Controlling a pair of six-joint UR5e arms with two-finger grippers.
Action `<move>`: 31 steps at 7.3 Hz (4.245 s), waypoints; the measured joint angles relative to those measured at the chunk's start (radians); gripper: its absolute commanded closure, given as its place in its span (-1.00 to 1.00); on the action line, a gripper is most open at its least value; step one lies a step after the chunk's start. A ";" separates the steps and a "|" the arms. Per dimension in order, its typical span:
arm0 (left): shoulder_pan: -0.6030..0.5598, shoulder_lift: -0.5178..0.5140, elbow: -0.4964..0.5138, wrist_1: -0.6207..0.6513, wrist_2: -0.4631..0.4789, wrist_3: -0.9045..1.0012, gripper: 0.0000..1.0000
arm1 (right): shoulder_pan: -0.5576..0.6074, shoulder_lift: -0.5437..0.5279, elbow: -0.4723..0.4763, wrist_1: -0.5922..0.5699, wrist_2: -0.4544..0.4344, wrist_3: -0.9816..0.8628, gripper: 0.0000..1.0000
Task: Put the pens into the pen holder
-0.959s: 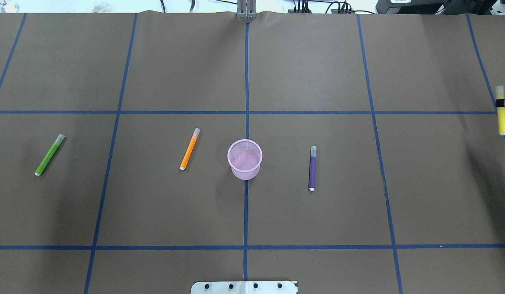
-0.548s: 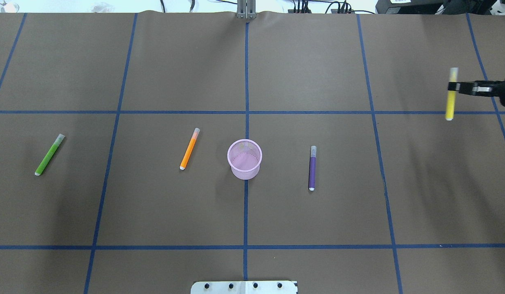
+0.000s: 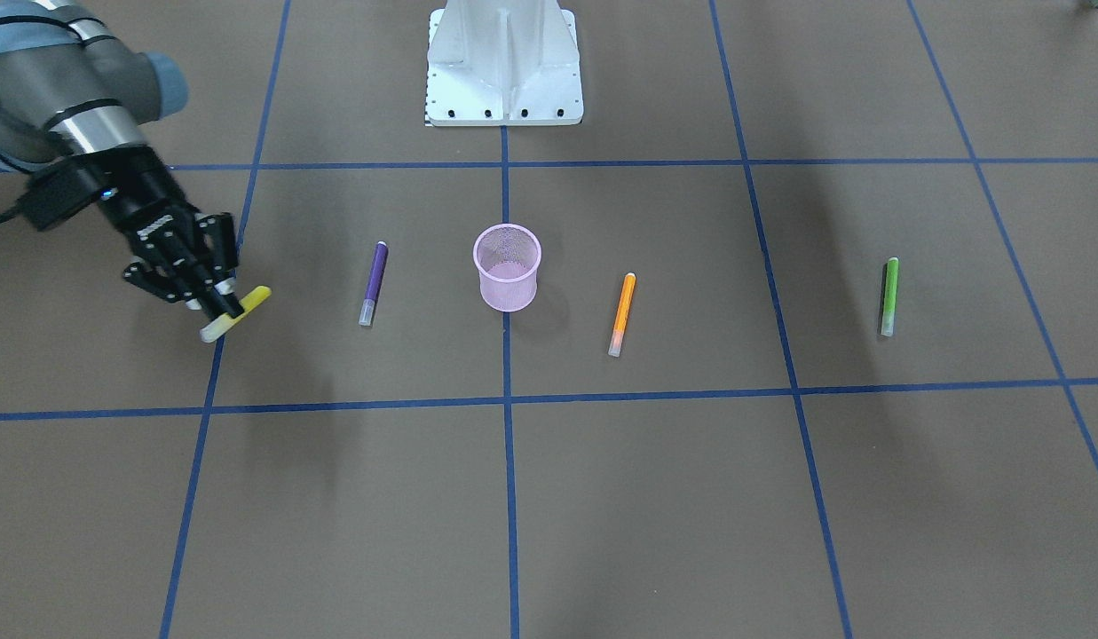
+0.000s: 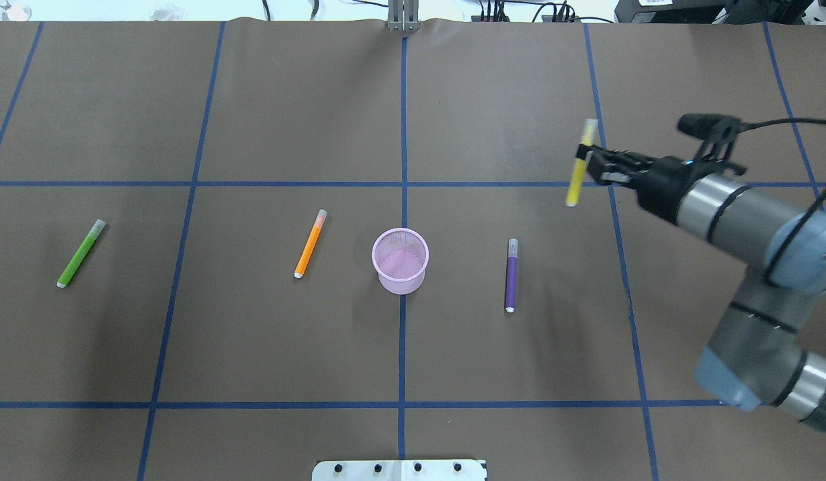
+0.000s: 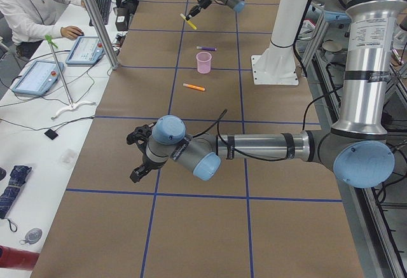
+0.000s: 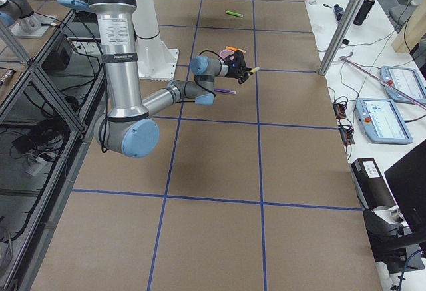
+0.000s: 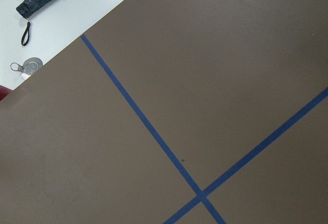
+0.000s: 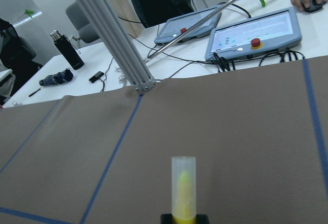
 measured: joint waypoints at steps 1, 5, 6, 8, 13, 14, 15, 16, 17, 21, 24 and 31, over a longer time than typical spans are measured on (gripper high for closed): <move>0.003 0.000 0.002 -0.001 0.000 0.000 -1.00 | -0.105 0.121 -0.020 -0.107 -0.161 0.001 1.00; 0.010 0.000 0.017 -0.004 0.000 0.000 -1.00 | -0.232 0.319 -0.070 -0.354 -0.394 -0.001 1.00; 0.011 0.000 0.020 -0.004 0.000 0.000 -1.00 | -0.251 0.321 -0.073 -0.394 -0.434 -0.006 -0.19; 0.011 0.000 0.022 -0.004 0.000 0.000 -1.00 | -0.297 0.353 -0.102 -0.428 -0.528 -0.006 -0.98; 0.011 0.001 0.021 -0.014 -0.002 0.002 -1.00 | -0.260 0.422 -0.139 -0.468 -0.501 -0.013 -0.98; 0.014 0.003 0.022 -0.028 -0.003 0.002 -1.00 | -0.200 0.418 -0.130 -0.496 -0.390 -0.011 -0.98; 0.024 0.004 0.021 -0.036 -0.003 -0.018 -1.00 | -0.128 0.411 -0.126 -0.541 -0.255 -0.005 -0.98; 0.050 0.005 0.019 -0.056 -0.011 -0.085 -1.00 | -0.053 0.402 -0.125 -0.594 -0.111 -0.001 -0.99; 0.103 0.005 0.019 -0.116 -0.026 -0.221 -1.00 | 0.037 0.393 -0.119 -0.674 0.071 0.000 -0.99; 0.370 0.007 0.026 -0.316 0.068 -0.670 -1.00 | 0.402 0.325 -0.007 -1.000 0.743 -0.158 -0.99; 0.539 0.001 0.029 -0.323 0.197 -0.774 -0.60 | 0.594 0.188 0.039 -1.016 0.958 -0.403 -0.99; 0.605 -0.011 0.047 -0.321 0.210 -0.787 0.39 | 0.628 0.160 0.043 -1.015 0.975 -0.451 -0.99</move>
